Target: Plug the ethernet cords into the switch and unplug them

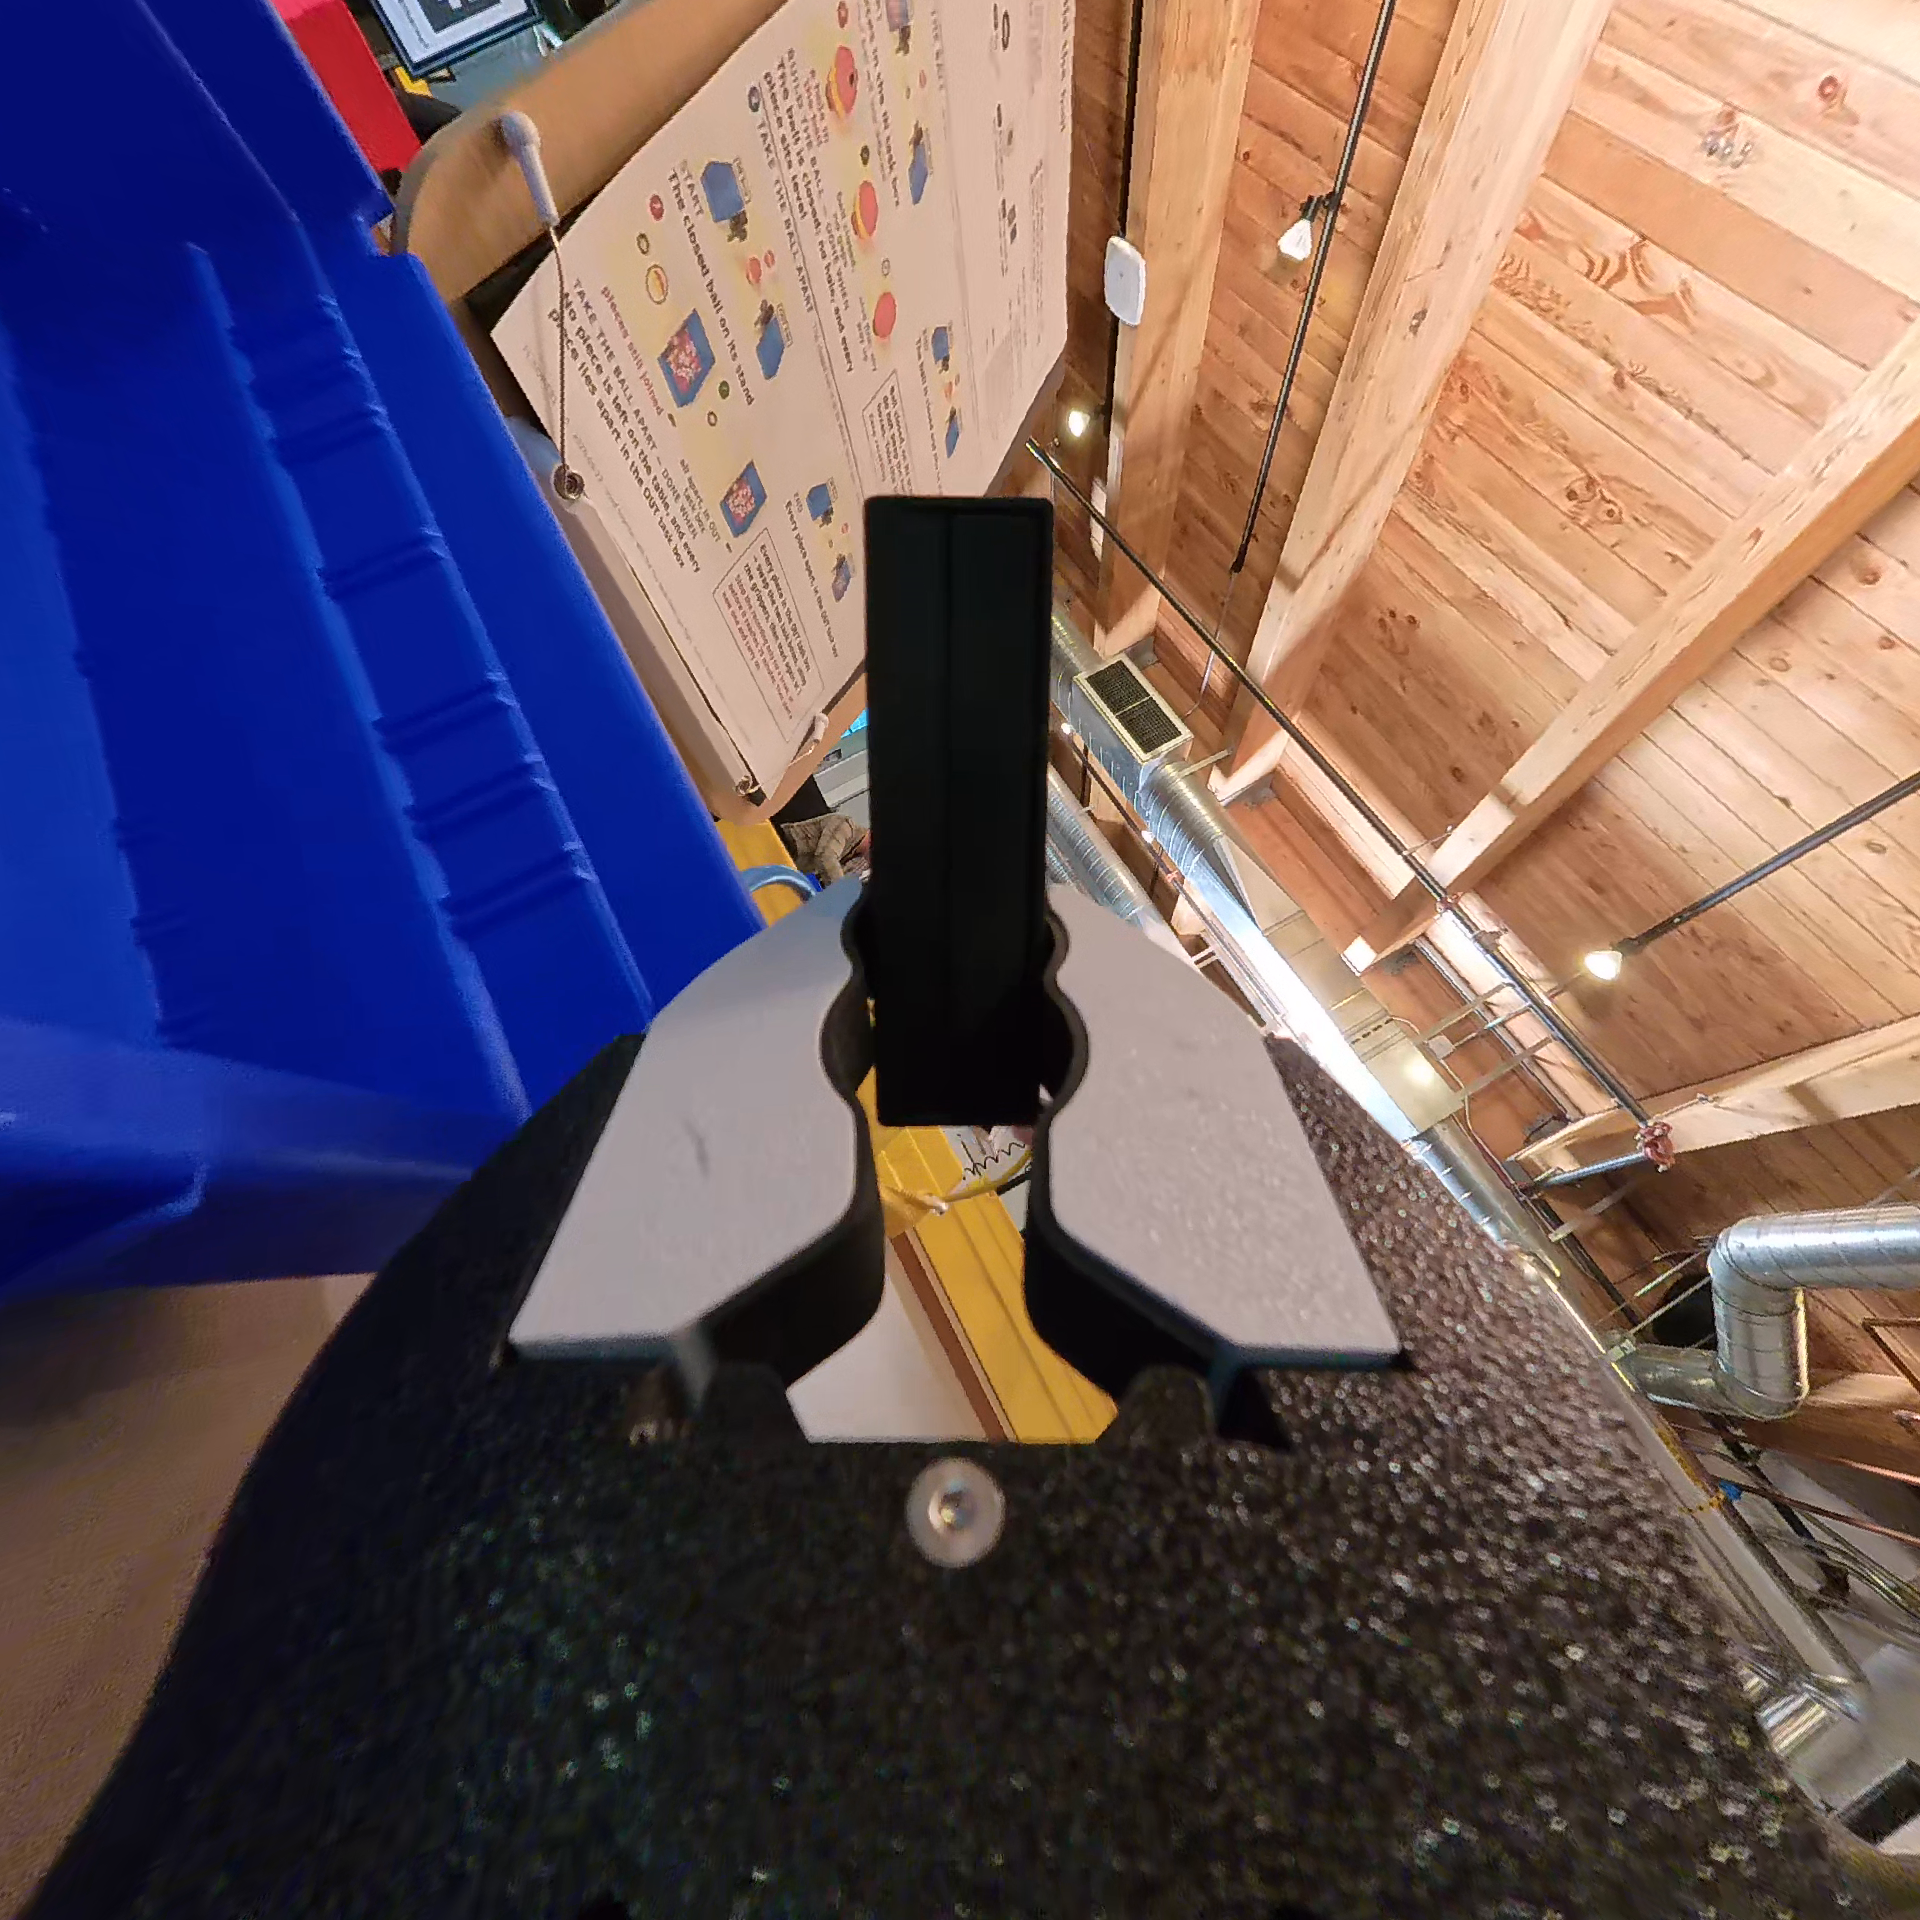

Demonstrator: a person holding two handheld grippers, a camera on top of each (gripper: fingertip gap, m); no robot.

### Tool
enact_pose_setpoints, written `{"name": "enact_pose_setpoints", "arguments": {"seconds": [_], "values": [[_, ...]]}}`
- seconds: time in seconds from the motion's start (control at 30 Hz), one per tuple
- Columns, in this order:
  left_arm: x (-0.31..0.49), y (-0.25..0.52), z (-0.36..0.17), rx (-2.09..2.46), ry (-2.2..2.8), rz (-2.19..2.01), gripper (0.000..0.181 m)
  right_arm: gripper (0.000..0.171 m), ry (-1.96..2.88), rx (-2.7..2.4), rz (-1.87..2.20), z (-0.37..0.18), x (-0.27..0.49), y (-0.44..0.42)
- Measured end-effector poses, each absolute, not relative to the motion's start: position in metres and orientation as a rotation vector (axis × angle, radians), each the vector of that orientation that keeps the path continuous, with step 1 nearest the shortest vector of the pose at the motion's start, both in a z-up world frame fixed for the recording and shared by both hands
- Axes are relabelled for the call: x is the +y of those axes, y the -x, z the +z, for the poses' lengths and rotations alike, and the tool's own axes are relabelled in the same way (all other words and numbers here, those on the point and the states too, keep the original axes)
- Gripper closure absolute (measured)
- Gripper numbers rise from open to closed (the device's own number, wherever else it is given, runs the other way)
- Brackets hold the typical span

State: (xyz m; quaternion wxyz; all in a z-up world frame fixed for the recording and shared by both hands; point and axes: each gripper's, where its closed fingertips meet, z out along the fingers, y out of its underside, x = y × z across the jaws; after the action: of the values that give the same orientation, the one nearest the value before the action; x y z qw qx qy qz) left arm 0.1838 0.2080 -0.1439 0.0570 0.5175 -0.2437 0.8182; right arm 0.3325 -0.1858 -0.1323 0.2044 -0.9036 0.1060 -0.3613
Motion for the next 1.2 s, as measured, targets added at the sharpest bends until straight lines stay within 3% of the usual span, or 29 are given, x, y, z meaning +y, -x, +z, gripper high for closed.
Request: {"name": "enact_pose_setpoints", "arguments": {"seconds": [0.27,0.4,0.57,0.7,0.83,1.0,1.1,1.2], "values": [[0.206,-0.187,-0.152,-0.743,-1.586,2.458,0.154,0.168,2.552,0.213,-1.337,-0.139,-0.19,-0.382],[0.208,-0.187,-0.154,-0.73,-1.59,2.45,0.154,0.169,2.62,0.077,-0.981,-0.138,-0.164,-0.371],[0.207,-0.187,-0.155,-0.728,-1.582,2.437,0.154,0.169,2.538,0.045,-0.383,-0.096,-0.155,-0.332],[0.205,-0.187,-0.155,-0.734,-1.574,2.433,0.154,0.169,2.545,0.106,-0.168,-0.085,-0.168,-0.321],[0.201,-0.19,-0.159,-0.726,-1.571,2.424,0.154,0.167,2.608,0.145,-0.372,-0.116,-0.178,-0.355],[0.202,-0.192,-0.16,-0.73,-1.583,2.42,0.154,0.164,2.56,0.107,-0.933,-0.137,-0.177,-0.412],[0.199,-0.191,-0.157,-0.729,-1.57,2.421,0.154,0.137,2.648,-0.006,-1.152,-0.152,-0.182,-0.424],[0.197,-0.191,-0.156,-0.749,-1.564,2.427,0.154,0.124,2.659,-0.059,-1.331,-0.157,-0.187,-0.434]]}}
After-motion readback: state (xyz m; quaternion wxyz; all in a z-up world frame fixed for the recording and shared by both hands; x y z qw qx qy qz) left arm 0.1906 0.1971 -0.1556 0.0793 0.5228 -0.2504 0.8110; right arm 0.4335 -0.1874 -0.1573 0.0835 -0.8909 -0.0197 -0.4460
